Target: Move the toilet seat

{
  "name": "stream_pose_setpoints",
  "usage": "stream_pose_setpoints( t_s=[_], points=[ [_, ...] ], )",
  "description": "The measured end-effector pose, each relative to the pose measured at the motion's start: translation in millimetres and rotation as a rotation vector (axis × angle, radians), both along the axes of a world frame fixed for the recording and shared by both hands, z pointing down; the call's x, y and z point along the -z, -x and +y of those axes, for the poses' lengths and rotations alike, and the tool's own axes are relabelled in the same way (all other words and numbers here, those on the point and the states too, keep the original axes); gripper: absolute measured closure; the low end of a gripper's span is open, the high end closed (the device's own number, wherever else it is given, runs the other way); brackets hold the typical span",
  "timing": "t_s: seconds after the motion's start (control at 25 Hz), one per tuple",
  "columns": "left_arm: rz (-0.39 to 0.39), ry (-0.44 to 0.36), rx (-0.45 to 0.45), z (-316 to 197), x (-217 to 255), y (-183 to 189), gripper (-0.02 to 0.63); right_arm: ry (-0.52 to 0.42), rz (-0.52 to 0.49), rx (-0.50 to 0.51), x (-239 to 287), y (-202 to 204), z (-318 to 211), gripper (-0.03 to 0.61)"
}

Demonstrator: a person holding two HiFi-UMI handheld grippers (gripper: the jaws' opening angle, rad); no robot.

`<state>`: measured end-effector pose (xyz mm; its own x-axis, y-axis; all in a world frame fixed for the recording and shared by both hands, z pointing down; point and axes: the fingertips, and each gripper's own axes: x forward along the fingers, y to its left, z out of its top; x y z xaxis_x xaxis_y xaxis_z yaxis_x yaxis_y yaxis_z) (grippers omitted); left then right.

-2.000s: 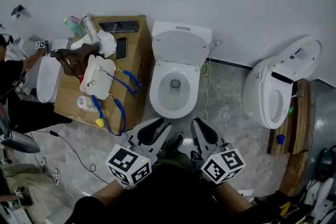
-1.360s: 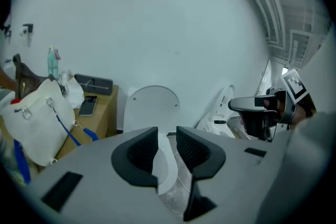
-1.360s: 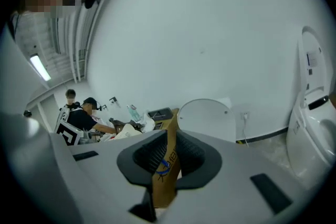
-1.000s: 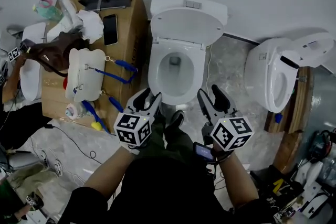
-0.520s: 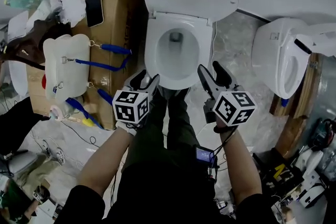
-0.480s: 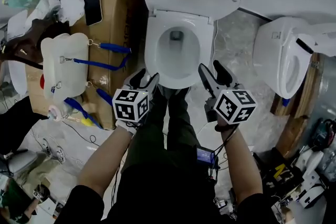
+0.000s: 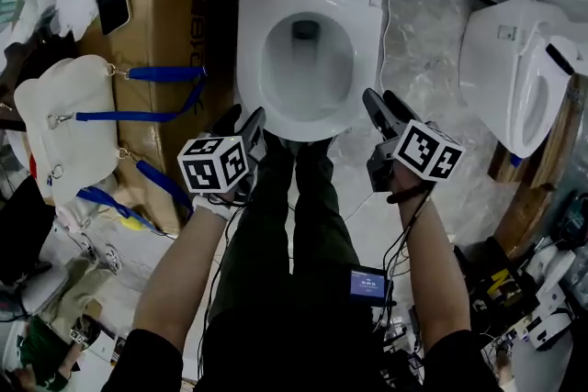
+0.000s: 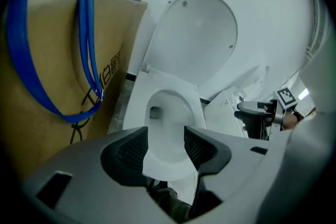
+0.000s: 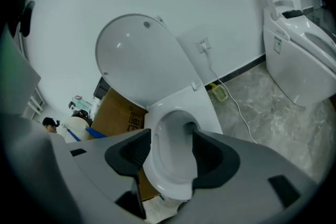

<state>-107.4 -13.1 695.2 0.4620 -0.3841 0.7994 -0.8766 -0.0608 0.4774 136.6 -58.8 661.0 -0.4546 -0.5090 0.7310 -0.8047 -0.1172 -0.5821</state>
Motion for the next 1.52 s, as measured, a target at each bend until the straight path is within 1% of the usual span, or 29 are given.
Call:
stream_pose_setpoints(
  t_s=[0.12,0.2,0.28,0.36,0.44,0.68,0.8,0.88,1.0,1.08,1.2,1.32,1.4,1.52],
  points=[
    [-0.005,0.047,0.046,3,-31,5,0.408,0.07,0.021,0.028,-50,-4,17,0.334],
    [-0.019,0.071,0.055,7,-49,9,0.408,0.119,0.027,0.071,-79,-1,36,0.331],
    [-0.03,0.089,0.05,10,-64,11,0.408,0.159,0.017,0.08,-100,1,52,0.328],
    [-0.035,0.11,0.039,15,-79,12,0.407,0.179,0.015,0.059,-114,0,59,0.327],
    [-0.036,0.137,0.035,23,-93,14,0.399,0.185,0.039,0.045,-125,-2,63,0.324],
    [-0.035,0.219,-0.008,44,-129,7,0.361,0.238,0.101,0.05,-153,-2,83,0.29],
    [-0.019,0.26,0.01,53,-143,3,0.346,0.276,0.128,0.005,-165,-8,95,0.281],
    [-0.007,0.281,0.024,60,-148,1,0.342,0.297,0.11,-0.029,-172,-10,104,0.278],
    [0.012,0.296,0.022,70,-154,-3,0.342,0.305,0.019,-0.066,-180,-4,113,0.278],
    [0.029,0.3,0.02,73,-156,-7,0.342,0.303,-0.024,-0.077,-184,0,116,0.278],
    [0.05,0.306,0.031,73,-160,-12,0.342,0.301,-0.034,-0.081,-190,2,121,0.278],
    [0.055,0.313,0.028,73,-162,-15,0.342,0.298,-0.031,-0.081,-194,5,123,0.278],
    [0.059,0.314,0.024,72,-162,-18,0.342,0.294,-0.026,-0.064,-195,9,122,0.278],
    [0.066,0.325,0.043,68,-163,-18,0.342,0.289,-0.027,-0.024,-196,18,118,0.278]
  ],
)
